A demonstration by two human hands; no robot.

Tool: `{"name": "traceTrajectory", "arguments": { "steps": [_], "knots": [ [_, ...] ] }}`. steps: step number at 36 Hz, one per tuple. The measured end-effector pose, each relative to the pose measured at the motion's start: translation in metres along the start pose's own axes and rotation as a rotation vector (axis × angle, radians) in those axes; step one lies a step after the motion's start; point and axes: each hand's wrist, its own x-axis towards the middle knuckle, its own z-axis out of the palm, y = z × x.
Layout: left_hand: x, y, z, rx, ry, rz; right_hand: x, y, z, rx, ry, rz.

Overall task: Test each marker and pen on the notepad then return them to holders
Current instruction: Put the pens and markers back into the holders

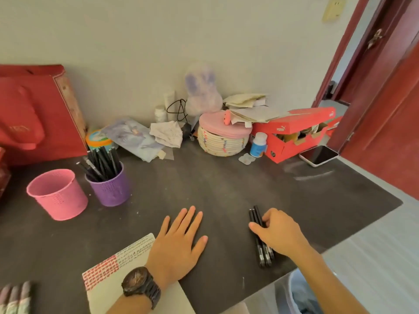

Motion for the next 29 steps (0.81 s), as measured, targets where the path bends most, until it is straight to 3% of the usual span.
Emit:
{"name": "traceTrajectory", "arguments": {
  "steps": [7,12,17,21,29],
  "knots": [
    [0.003,-0.001,-0.006,0.004,-0.002,-0.010,0.001,-0.030,0.019,-0.086,0.036,-0.042],
    [0.004,-0.001,-0.008,-0.006,-0.009,0.002,-0.011,-0.044,0.044,-0.294,0.213,-0.172],
    [0.004,-0.002,-0.009,-0.009,-0.022,0.016,-0.013,-0.049,0.055,-0.199,0.277,-0.272],
    [0.004,-0.003,-0.009,-0.017,-0.011,0.015,-0.014,-0.057,0.053,0.079,0.261,-0.233],
    [0.014,-0.010,-0.023,-0.123,-0.075,0.026,0.005,-0.082,0.036,1.069,-0.047,-0.119]
  ]
}}
